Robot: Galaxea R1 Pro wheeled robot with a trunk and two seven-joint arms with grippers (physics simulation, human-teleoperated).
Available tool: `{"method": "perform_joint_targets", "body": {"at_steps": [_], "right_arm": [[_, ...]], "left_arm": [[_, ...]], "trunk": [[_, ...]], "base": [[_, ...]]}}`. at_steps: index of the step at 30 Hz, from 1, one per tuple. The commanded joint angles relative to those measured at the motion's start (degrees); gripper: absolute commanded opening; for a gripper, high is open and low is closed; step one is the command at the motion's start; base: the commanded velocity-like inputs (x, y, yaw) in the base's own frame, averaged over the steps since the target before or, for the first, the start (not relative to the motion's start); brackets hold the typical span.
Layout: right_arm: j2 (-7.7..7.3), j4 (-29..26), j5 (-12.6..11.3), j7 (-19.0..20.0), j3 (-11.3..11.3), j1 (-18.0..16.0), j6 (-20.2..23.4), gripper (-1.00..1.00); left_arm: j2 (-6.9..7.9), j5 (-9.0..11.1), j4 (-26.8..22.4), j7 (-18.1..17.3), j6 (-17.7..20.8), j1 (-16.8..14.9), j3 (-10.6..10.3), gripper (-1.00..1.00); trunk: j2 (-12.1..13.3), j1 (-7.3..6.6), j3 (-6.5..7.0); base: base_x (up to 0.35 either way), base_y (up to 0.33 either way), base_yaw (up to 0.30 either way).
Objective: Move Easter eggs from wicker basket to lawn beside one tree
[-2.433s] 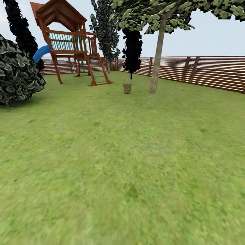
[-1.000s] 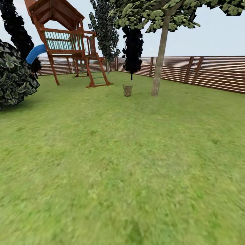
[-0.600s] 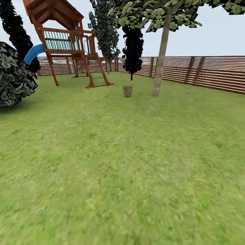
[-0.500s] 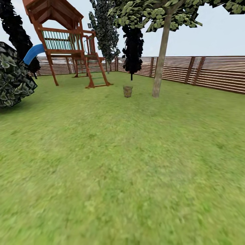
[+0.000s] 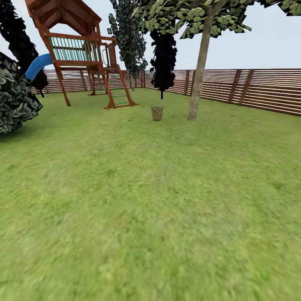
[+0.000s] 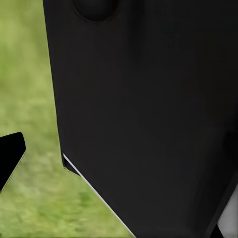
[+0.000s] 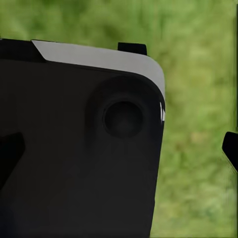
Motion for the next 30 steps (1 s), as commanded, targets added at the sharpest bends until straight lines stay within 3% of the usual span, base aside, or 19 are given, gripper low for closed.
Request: {"method": "perform_joint_targets", "body": {"at_steps": [1,30], "right_arm": [[-0.01,0.05,0.01,-0.07,0.37,-0.03,-0.16,1.0],[-0.01,0.04,0.01,-0.07,0.37,-0.03,-0.16,1.0]], "left_arm": [[0.0,0.09,-0.02,-0.12,-0.07,-0.01,0.05,1.0],[0.0,0.09,-0.08,-0.13,-0.07,-0.01,0.06,1.0]], "trunk": [[-0.02,0.03,-0.04],[-0.02,0.03,-0.04]], "base": [[0.339,0.0,0.0],[0.339,0.0,0.0]]}}
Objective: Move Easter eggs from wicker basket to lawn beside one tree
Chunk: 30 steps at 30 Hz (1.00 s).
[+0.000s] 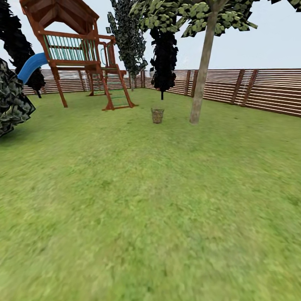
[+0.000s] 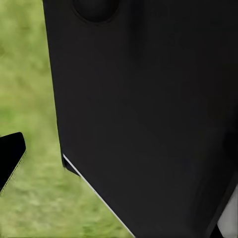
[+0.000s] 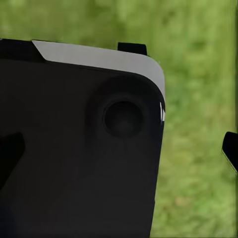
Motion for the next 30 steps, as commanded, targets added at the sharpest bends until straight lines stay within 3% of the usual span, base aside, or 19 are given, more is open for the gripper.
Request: {"method": "perform_joint_targets", "body": {"at_steps": [1,26,30], "right_arm": [[-0.01,0.03,0.01,-0.07,0.37,-0.03,-0.16,1.0],[-0.01,0.06,-0.03,-0.07,0.37,-0.03,-0.16,1.0],[0.67,0.02,-0.11,0.0,0.26,-0.03,-0.17,1.0]], "left_arm": [[0.0,0.09,-0.03,-0.14,-0.07,-0.01,0.04,1.0],[0.07,0.09,-0.01,-0.13,-0.07,0.0,0.04,1.0],[0.07,0.09,-0.04,-0.11,-0.07,-0.01,0.04,1.0]], "trunk": [[-0.02,0.03,-0.04],[-0.02,0.03,-0.04],[-0.02,0.03,-0.04]], "base": [[0.339,0.0,0.0],[0.339,0.0,0.0],[0.339,0.0,0.0]]}}
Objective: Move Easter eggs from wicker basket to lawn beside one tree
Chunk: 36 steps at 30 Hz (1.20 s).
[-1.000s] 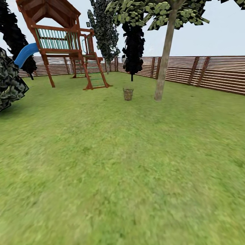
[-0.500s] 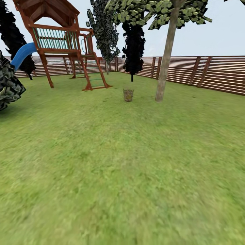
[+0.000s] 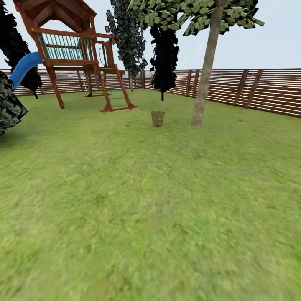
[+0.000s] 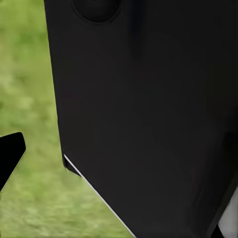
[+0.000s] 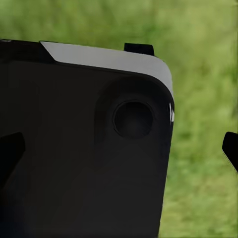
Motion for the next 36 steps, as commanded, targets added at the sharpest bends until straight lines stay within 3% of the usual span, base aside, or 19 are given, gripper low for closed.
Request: {"method": "perform_joint_targets", "body": {"at_steps": [1,36], "right_arm": [[0.08,0.05,-0.04,-0.05,0.34,-0.03,-0.18,1.0],[-0.21,0.04,0.37,0.12,0.37,-0.03,-1.38,1.0]], "left_arm": [[-0.02,0.09,-0.02,-0.12,-0.07,-0.01,0.04,1.0],[0.02,0.09,-0.11,-0.11,-0.07,-0.01,0.04,1.0]], "trunk": [[-0.02,0.03,-0.04],[-0.02,0.03,-0.04]], "base": [[0.339,0.0,0.0],[0.339,0.0,0.0]]}}
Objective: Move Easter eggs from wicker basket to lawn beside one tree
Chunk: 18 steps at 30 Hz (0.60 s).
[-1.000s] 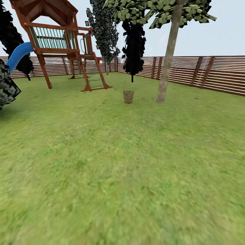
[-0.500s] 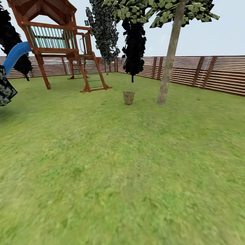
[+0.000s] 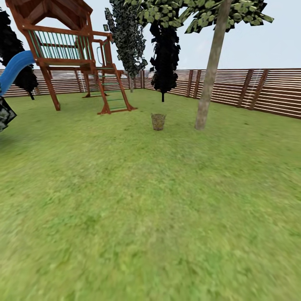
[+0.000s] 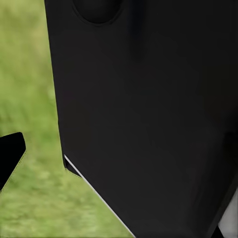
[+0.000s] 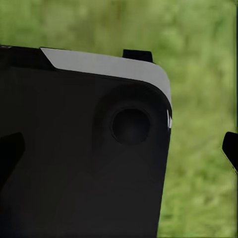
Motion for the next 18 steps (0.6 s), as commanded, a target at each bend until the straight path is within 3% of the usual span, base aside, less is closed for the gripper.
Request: {"method": "perform_joint_targets", "body": {"at_steps": [1,12,18], "right_arm": [[-0.03,0.06,0.06,-0.05,0.35,-0.03,-0.17,1.0],[-0.23,-0.01,0.04,-0.05,0.33,-0.03,-0.19,1.0],[-0.18,0.04,0.02,-0.05,0.35,-0.03,-1.41,1.0]], "left_arm": [[0.0,0.09,-0.02,-0.12,-0.07,-0.01,0.04,1.0],[0.0,0.09,-0.02,-0.12,-0.07,0.01,0.04,1.0],[0.0,0.09,-0.02,-0.12,-0.09,0.01,0.04,1.0]], "trunk": [[-0.02,0.03,-0.04],[-0.02,0.03,-0.04],[-0.02,0.03,-0.04]], "base": [[0.339,0.0,0.0],[0.339,0.0,-0.003],[0.339,0.0,-0.162]]}}
